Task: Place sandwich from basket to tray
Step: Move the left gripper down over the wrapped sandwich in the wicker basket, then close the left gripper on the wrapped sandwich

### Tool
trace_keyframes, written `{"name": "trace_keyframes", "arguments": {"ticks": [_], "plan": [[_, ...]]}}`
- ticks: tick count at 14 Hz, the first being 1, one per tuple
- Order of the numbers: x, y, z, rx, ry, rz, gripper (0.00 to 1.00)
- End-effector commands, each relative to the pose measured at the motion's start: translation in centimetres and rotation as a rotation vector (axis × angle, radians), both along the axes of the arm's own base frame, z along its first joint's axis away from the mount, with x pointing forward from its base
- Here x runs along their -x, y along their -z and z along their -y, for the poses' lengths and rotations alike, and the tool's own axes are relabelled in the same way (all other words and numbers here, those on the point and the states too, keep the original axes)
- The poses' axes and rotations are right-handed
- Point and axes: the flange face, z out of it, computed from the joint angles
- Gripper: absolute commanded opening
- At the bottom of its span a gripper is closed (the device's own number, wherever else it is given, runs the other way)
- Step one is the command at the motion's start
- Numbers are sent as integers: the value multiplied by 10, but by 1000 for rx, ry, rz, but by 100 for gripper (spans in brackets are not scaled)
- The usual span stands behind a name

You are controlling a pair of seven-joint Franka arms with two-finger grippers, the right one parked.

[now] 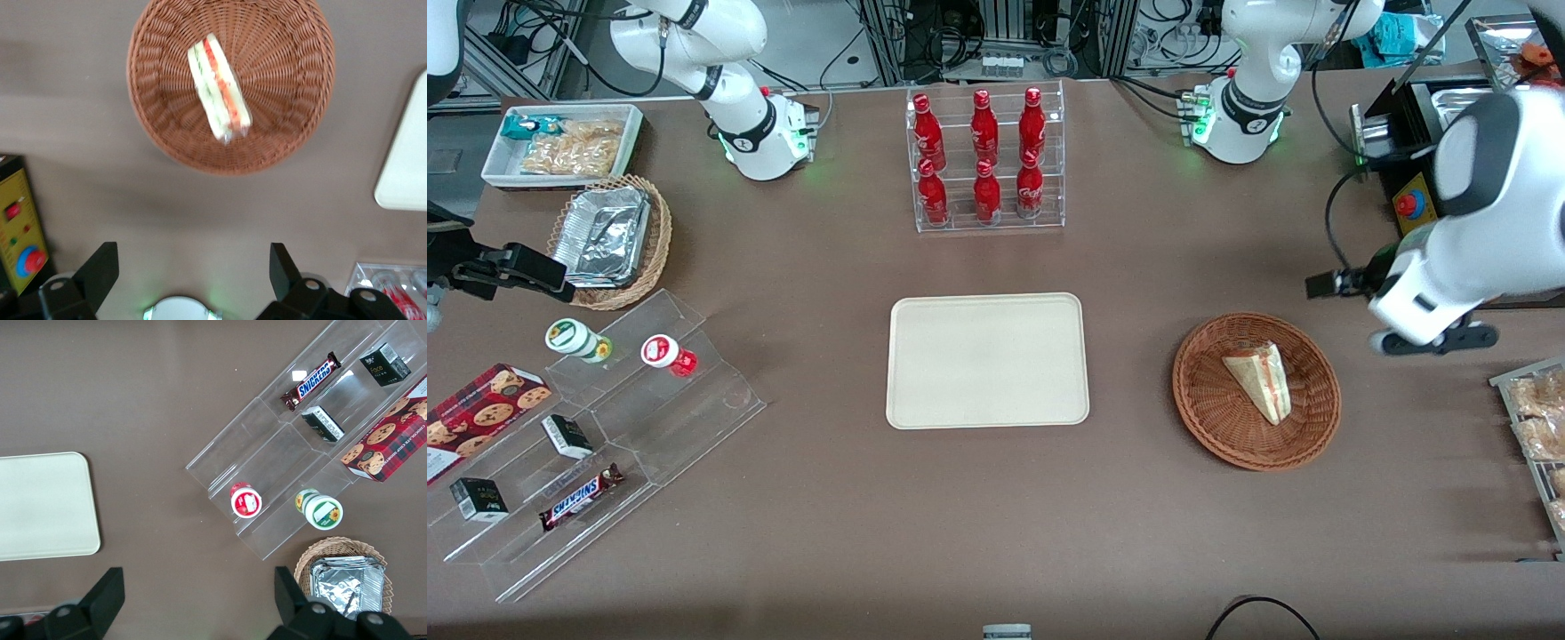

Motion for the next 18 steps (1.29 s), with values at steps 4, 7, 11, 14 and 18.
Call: {"name": "trace_keyframes", "arguments": {"ticks": [4, 7, 11, 14, 18], "plan": [[5, 111, 1, 6, -12, 84, 100], [7, 130, 3, -20, -169, 150, 100], [4, 140, 12, -62, -407, 171, 100], [14, 162, 11, -59, -504, 227, 100], [25, 204, 10, -42, -517, 265, 100]]}}
